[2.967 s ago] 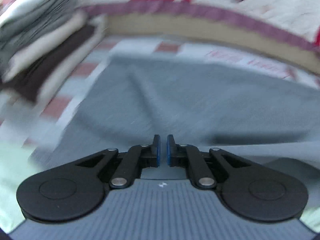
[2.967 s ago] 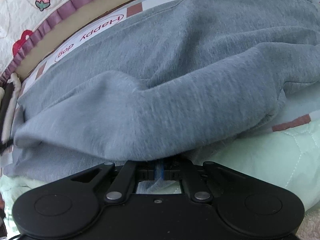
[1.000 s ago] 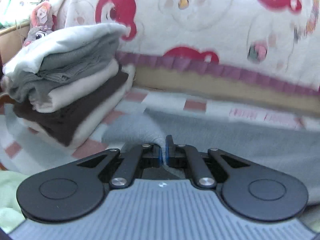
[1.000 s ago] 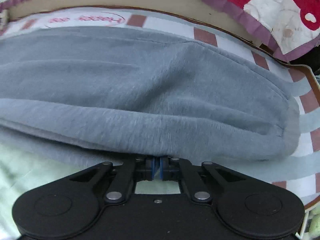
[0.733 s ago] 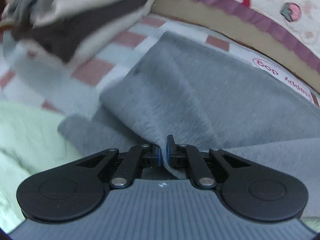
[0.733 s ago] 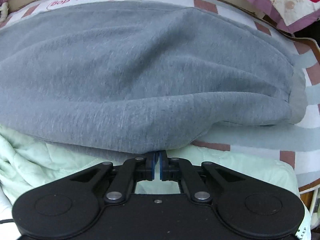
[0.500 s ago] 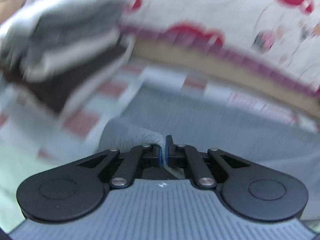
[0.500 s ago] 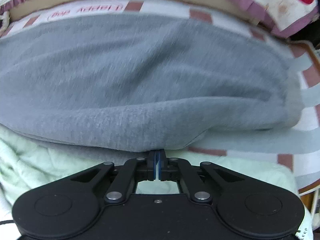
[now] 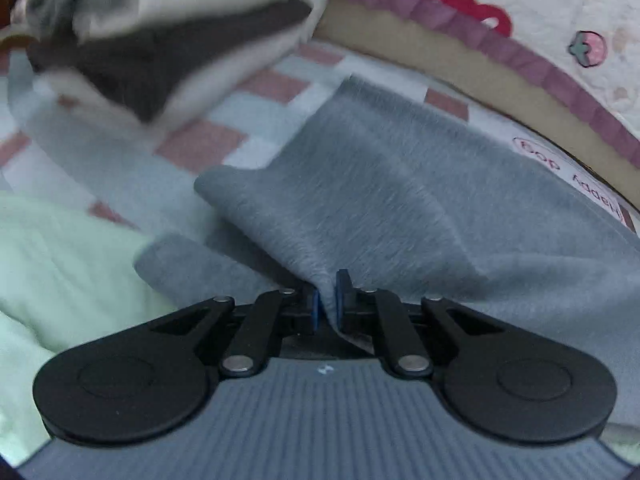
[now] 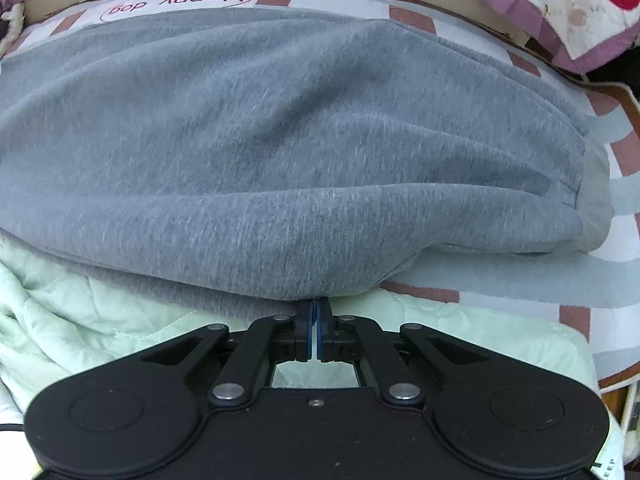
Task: Fold clothes
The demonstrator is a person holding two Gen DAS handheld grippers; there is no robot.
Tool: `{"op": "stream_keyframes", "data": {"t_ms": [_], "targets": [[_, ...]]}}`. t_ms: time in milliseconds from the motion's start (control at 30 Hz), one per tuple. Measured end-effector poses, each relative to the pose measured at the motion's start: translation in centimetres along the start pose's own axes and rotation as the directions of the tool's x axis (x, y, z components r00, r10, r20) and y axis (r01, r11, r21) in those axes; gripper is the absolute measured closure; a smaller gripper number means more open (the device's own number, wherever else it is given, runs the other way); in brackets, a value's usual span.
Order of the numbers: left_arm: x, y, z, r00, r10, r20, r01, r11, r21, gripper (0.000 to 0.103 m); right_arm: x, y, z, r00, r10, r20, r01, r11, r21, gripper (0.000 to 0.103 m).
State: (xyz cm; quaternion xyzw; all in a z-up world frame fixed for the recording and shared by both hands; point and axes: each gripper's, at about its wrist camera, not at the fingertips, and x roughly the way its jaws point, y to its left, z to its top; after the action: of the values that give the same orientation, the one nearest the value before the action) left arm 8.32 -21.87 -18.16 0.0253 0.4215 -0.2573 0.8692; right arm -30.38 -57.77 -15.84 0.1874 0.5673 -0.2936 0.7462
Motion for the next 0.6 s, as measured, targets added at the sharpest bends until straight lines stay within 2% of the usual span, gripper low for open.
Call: {"op": "stream_keyframes", "data": {"t_ms": [133, 167, 200, 233, 300, 333, 400, 467, 533, 600], "targets": [[-1.6, 0.3, 0.7, 1.000, -0.003, 0.008, 0.003, 1.000, -0.010, 0.092, 0.1, -0.7, 0.1, 1.000, 0.015, 0.010, -0.016, 0.998, 0.060, 0.101], [-1.7, 0.8, 0.5, 1.000, 0.015, -0.011, -0.015, 1.000, -0.021, 0.089, -0.1, -0.9, 0.1, 1.000, 0.020, 0.015, -0.021, 0.997, 0.077, 0.100], [-1.6, 1.2, 0.2, 0.999, 0.034, -0.032, -0.035, 0.999, -0.031, 0.079, -0.2, -1.1, 0.1, 0.999, 0.026, 0.019, -0.028, 0.995, 0.096, 0.099], [-1.6, 1.7, 0.0, 0.997, 0.054, -0.053, -0.056, 0.998, -0.041, 0.074, -0.3, -1.4, 0.1, 0.999, 0.035, 0.023, -0.037, 0.992, 0.120, 0.098], [-1.8, 2.7, -0.2, 0.996, 0.066, -0.057, -0.071, 0.994, -0.080, 0.071, -0.6, -2.0, 0.1, 0.998, 0.054, 0.033, -0.058, 0.983, 0.172, 0.091], [-1.9, 3.2, -0.2, 0.996, 0.071, -0.056, -0.076, 0.992, -0.100, 0.070, -0.9, -2.4, 0.2, 0.997, 0.061, 0.052, -0.071, 0.977, 0.203, 0.091], [-1.6, 4.0, 0.3, 0.996, 0.069, -0.063, -0.078, 0.986, -0.147, 0.057, -2.3, -3.2, 0.1, 0.985, 0.081, 0.152, -0.122, 0.952, 0.281, 0.089], [-1.0, 4.6, 0.9, 0.995, 0.071, -0.064, -0.082, 0.979, -0.188, 0.052, -3.5, -3.6, 0.0, 0.969, 0.101, 0.224, -0.175, 0.924, 0.340, 0.089], [0.0, 4.9, 1.5, 0.996, 0.061, -0.068, -0.074, 0.976, -0.207, 0.043, -3.9, -3.7, 0.0, 0.960, 0.131, 0.249, -0.221, 0.898, 0.381, 0.082], [1.3, 4.6, 1.7, 0.995, 0.060, -0.079, -0.074, 0.981, -0.180, 0.043, -3.7, -3.5, 0.0, 0.955, 0.164, 0.248, -0.255, 0.879, 0.402, 0.076]]}}
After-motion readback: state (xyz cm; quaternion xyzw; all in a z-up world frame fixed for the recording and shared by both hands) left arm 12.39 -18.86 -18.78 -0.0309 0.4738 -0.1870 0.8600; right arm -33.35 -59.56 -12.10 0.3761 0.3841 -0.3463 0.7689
